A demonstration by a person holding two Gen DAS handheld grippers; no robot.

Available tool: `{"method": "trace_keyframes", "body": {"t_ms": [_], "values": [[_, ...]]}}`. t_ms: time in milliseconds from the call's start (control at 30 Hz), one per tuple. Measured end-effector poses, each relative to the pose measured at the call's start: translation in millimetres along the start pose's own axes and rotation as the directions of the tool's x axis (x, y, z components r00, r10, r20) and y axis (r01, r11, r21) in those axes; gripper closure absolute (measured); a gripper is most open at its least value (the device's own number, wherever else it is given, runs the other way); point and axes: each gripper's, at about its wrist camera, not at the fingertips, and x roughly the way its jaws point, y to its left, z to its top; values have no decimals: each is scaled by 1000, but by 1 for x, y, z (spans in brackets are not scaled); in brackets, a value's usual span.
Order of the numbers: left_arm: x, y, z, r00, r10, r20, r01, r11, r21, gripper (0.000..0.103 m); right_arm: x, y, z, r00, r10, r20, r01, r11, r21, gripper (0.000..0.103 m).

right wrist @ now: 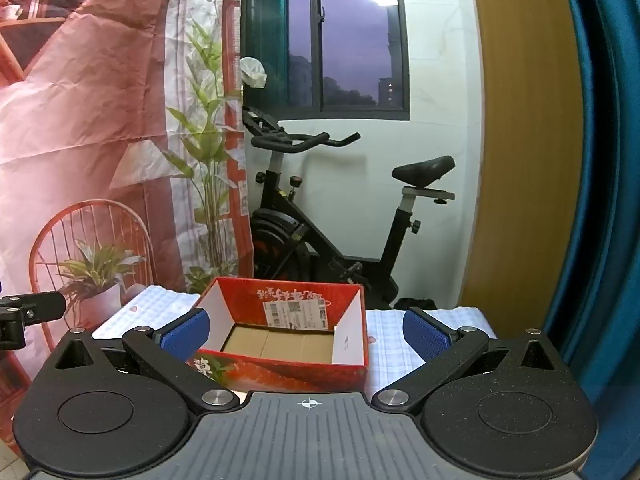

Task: Organize soft objects

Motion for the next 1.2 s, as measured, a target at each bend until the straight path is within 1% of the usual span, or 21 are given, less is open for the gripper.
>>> {"method": "trace_keyframes", "body": {"t_ms": [567, 1200], "values": [[-4, -4, 1, 1000, 5, 12, -5, 1000, 3, 0, 0, -1, 1, 1000, -1, -1, 1, 1000, -1, 0], [-4, -3, 1, 1000, -2, 7, 2, 1000, 3, 0, -2, 0, 2, 1000, -3, -2, 3, 1000, -4, 0]]}}
